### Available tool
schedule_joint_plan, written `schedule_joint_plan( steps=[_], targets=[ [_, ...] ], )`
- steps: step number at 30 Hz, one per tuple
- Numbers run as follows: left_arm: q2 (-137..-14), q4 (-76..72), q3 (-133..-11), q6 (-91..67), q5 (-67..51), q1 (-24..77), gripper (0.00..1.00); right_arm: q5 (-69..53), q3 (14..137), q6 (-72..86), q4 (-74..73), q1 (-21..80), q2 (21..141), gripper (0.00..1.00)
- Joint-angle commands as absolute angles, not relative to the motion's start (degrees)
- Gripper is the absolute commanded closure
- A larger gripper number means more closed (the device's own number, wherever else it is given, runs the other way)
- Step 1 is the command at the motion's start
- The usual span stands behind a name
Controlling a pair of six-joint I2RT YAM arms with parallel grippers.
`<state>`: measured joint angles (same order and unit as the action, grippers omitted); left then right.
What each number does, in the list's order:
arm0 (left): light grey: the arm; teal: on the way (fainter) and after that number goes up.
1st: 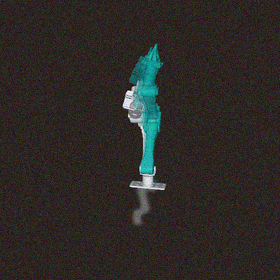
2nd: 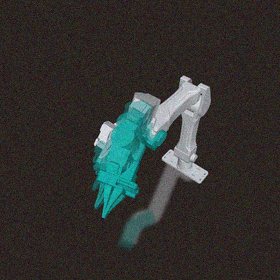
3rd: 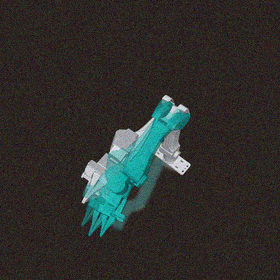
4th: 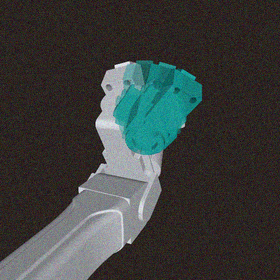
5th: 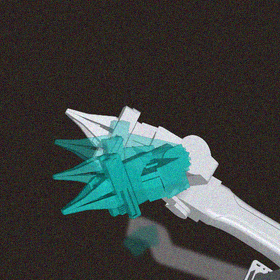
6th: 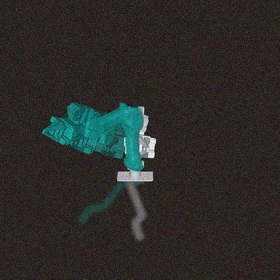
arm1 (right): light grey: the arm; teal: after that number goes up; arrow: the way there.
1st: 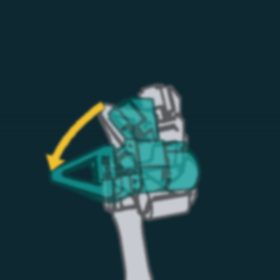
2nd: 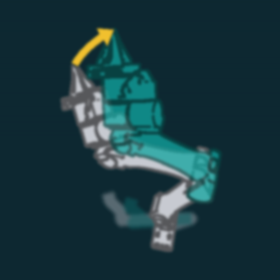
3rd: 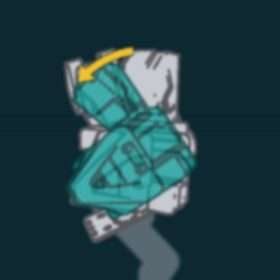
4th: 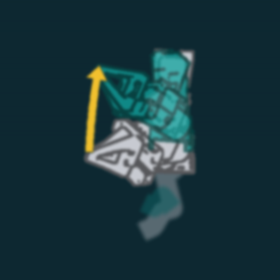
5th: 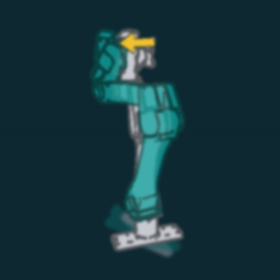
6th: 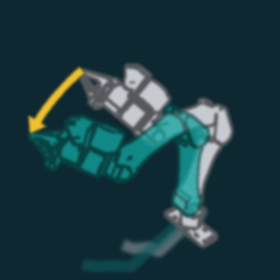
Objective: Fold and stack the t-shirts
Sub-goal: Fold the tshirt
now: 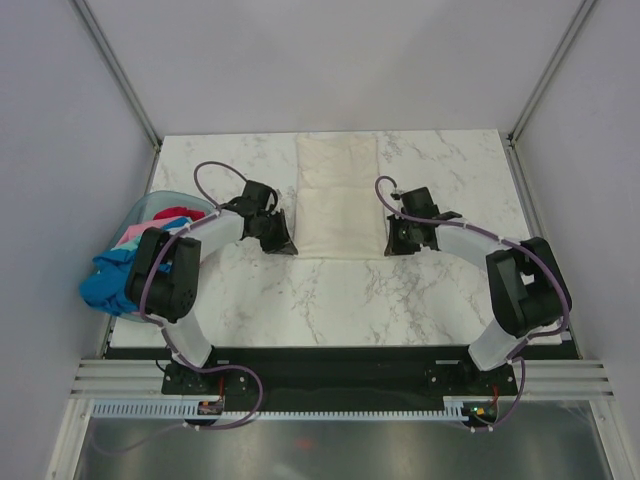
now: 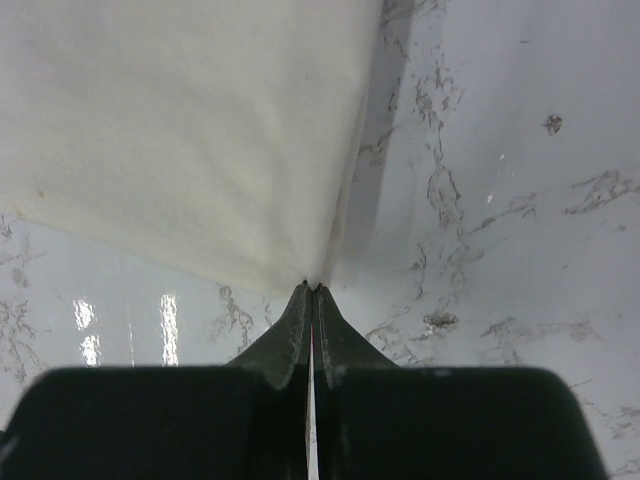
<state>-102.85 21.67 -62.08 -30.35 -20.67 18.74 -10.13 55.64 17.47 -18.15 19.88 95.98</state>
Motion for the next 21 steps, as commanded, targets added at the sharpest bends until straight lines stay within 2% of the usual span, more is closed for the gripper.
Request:
schedule_joint_plan(
  steps=[1,11,21],
  targets=[
    [-97.0,21.1,-58.5,-32.6,-17.9,19.5,0.98,-7.5,52.9,19.2,-16.4,19.7,91.5,1.0],
    [-94.0,19.5,-50.0,-35.9,-18.1,22.9,0.98,-8.4,45.4,23.6,-13.2,21.4,88.3,1.0],
    [-81.5,21.6,-41.3,-38.5,-15.5,26.1,0.98,-3.3,39.5,28.3,-18.5,24.1,76.2,1.0]
  ],
)
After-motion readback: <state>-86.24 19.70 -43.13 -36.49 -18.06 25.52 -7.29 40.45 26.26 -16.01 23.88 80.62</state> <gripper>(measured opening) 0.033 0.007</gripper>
